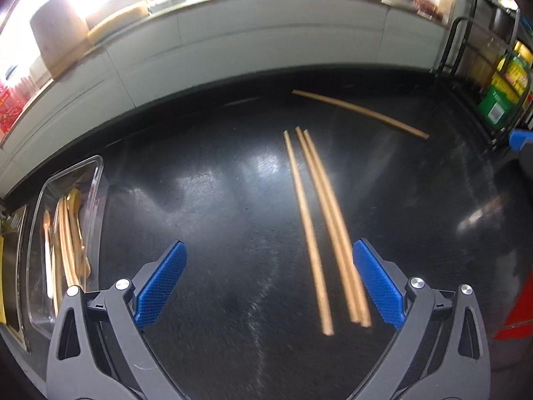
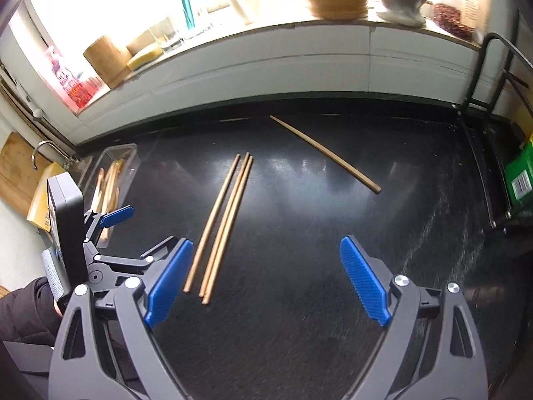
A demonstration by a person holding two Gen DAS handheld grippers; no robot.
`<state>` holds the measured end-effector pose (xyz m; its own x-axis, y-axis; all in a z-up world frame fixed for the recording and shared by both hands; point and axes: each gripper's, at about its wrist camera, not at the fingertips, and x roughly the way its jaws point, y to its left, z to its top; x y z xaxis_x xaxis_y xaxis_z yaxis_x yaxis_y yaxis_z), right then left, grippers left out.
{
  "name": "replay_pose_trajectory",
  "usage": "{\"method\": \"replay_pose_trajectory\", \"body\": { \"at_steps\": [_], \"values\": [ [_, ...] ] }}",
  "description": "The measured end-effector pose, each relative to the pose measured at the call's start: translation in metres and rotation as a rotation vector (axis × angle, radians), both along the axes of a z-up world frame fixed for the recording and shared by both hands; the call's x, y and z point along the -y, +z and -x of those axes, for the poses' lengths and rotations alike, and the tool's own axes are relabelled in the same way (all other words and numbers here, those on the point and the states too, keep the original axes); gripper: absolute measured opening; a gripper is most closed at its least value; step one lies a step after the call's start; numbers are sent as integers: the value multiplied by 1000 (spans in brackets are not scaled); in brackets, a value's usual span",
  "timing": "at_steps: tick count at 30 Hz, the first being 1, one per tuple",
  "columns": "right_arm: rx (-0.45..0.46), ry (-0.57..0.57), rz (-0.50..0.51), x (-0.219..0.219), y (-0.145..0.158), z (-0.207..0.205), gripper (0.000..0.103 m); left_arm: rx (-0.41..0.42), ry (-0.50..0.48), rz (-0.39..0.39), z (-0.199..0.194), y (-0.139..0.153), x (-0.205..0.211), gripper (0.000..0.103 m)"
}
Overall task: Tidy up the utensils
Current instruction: 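Grasp a chopstick with the left tool while the right tool grasps another chopstick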
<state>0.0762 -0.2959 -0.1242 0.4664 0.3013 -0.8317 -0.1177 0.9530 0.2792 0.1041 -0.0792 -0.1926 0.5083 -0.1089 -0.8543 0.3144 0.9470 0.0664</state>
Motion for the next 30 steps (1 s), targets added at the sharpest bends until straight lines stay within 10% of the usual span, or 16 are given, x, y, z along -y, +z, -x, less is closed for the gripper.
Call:
{"method": "replay_pose_trajectory", "body": {
  "at_steps": [21,29,30],
  "values": [
    [-34,283,255,9,-113,-154,76,10,-75,43,-49,-64,11,70],
    [4,362,264,12,-128,-185,65,68,-70,38,-49,-63,24,21],
    [8,370,260,11,-127,-187,50,69,-77,32,-50,-63,26,18]
  ]
}}
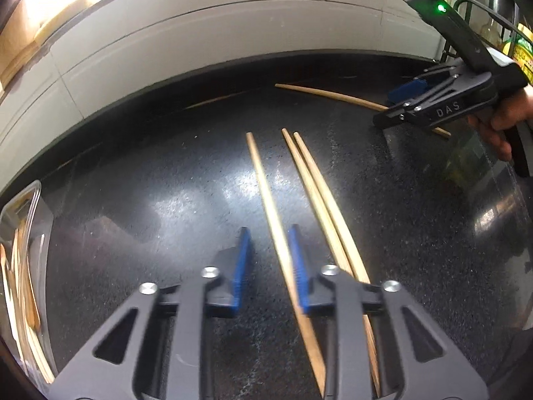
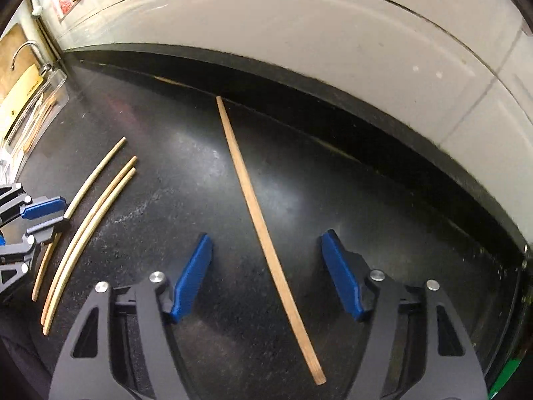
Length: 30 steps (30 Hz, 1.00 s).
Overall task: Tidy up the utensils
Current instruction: 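Grasp a chopstick with the left tool while the right tool grasps another chopstick, then carry both chopsticks over the clear tray with both tools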
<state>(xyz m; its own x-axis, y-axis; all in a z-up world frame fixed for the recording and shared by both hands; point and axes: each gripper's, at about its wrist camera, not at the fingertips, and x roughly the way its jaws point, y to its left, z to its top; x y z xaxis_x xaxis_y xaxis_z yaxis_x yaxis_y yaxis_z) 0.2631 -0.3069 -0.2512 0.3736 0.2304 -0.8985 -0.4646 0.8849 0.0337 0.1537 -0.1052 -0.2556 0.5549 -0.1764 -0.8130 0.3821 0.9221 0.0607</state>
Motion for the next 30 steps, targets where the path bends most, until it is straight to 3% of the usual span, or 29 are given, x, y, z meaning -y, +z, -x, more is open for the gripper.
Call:
{"method": "replay_pose_trajectory", "body": {
  "at_steps": [1,2,10,15,23,30],
  "values": [
    [5,7,-6,-2,2,0,20,-1,-4,-5,-1,1,1,9],
    [3,11,-8,-5,4,0,11,-3,-6,-13,-1,2,3,9],
    [-84,-63,-55,-32,13,17,7,-100,66,18,-27,8,-2,6],
    [-39,-160,-106,-40,54,49,7,-60,99,28,-30,43,-10,6],
    [54,-231,-155,-64,122,128,7,-22,146,64,1,106,-28,6],
    [61,-226,-200,-96,151,182,7,-26,202,106,40,144,-58,6]
  ]
}}
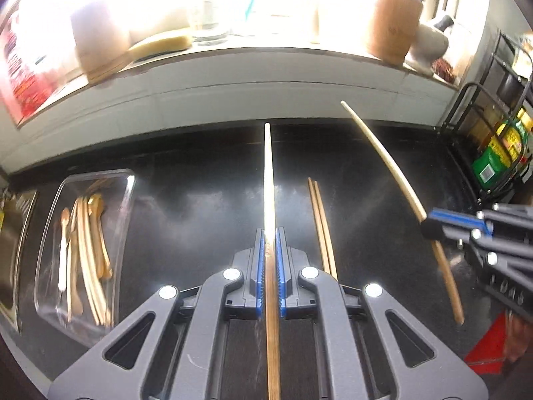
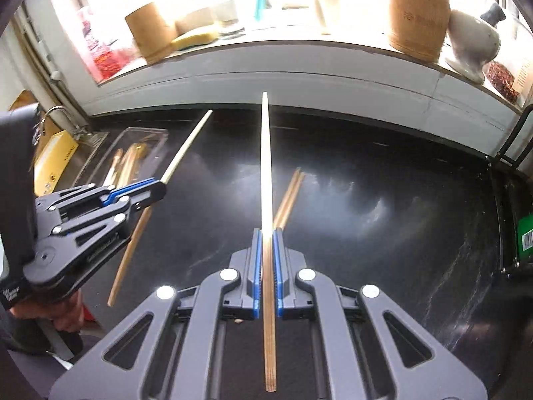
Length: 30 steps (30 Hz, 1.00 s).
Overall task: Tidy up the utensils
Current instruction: 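Carry both chopsticks over the clear tray with both tools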
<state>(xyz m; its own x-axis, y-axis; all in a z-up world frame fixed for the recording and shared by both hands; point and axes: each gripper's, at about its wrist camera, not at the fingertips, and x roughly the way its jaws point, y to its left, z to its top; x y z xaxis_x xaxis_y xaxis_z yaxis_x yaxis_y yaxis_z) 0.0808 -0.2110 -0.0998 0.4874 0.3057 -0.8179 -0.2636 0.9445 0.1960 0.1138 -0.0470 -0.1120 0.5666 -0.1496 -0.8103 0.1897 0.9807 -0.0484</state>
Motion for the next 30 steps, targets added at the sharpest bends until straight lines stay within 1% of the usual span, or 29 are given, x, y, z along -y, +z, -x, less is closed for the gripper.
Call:
{"method": "replay_pose_trajectory", "body": {
  "at_steps": [3,4,5,9,17,21,25,30],
  "values": [
    [11,16,4,-20,7,12,7,3,11,-5,15,9,-12,6],
    [15,21,6,-20,10,20,7,5,14,-9,20,9,-17,6],
    [22,29,9,-29,13,24,7,5,19,-13,23,9,-22,6],
    [32,64,10,-65,18,27,7,3,47,-15,34,10,-52,6],
    [36,145,-7,-158,23,20,7,8,140,-22,42,14,-140,6],
    [21,185,-38,-210,21,11,7,-2,199,-29,43,11,-195,6],
    [-14,216,-75,-266,15,-2,7,-23,245,-32,42,2,-242,6],
    [-71,222,-110,-313,8,-18,7,-49,285,-22,37,-9,-290,6]
  ]
}}
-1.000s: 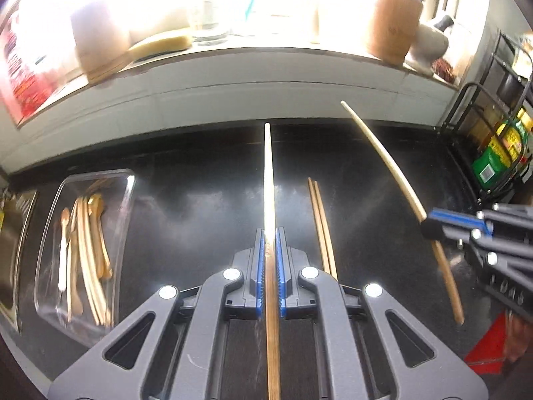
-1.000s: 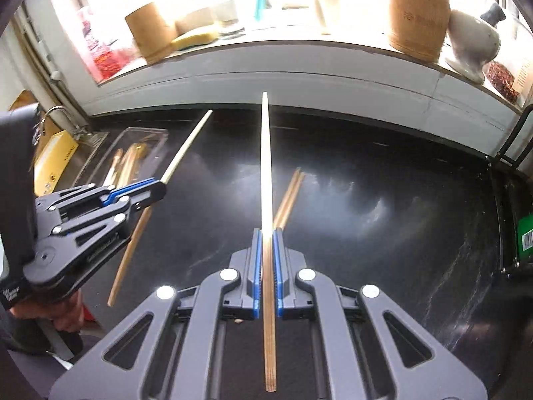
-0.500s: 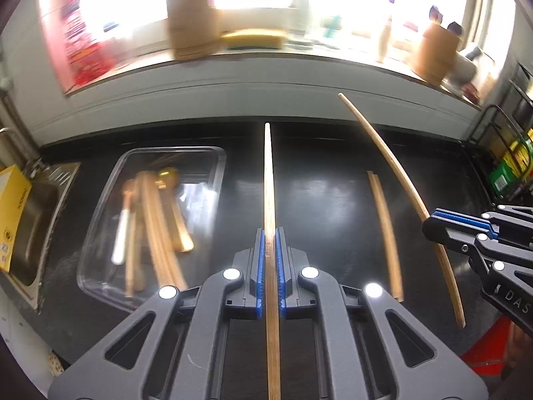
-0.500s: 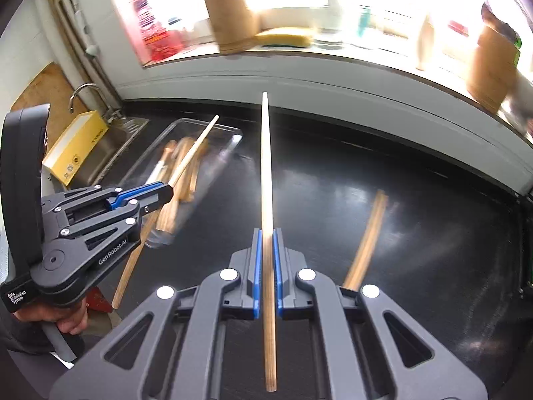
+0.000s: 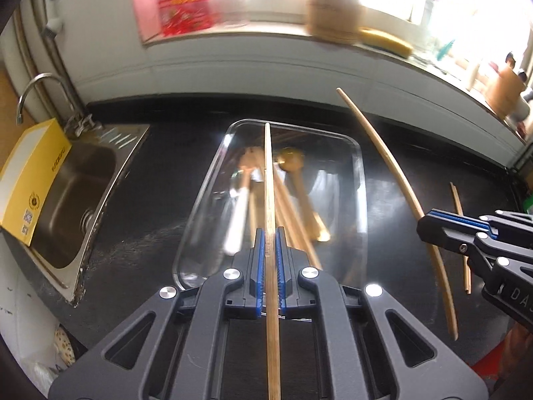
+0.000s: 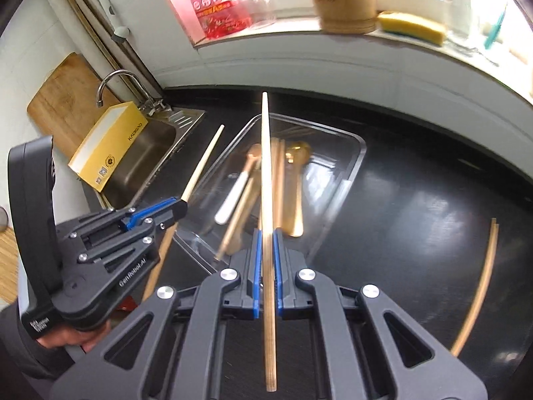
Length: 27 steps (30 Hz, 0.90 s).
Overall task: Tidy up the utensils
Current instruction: 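Carry both chopsticks over the clear tray with both tools, then open both tools to drop the chopsticks into the tray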
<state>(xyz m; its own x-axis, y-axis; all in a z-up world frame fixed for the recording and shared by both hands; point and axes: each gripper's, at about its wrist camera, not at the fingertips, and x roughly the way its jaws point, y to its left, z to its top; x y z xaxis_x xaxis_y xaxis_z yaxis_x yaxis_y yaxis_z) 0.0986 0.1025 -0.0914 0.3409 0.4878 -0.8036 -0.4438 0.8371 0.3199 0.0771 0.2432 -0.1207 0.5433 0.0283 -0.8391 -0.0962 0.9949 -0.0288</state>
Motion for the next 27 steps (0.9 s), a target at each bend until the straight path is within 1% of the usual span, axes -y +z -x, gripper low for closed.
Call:
{"method": "replay_pose_trajectory", "body": {
  "at_steps": [4,10,16,19,27],
  "values": [
    [-46,-12,-5,-20,-8,-14,7,-15,7,13,-10,-8,-16,6],
    [-89,-34,4,-37,-23,-36,7,-34,1,33,-30,-23,-29,6],
    [-141,-57,4,-40,-42,-61,7,-53,-1,46,-54,-42,-33,6],
    [-163,-53,5,-42,-51,-71,7,-72,8,66,-65,-52,-34,6],
    [-203,-40,8,-47,-70,-89,7,-97,20,80,-82,-66,-38,6]
  ]
}}
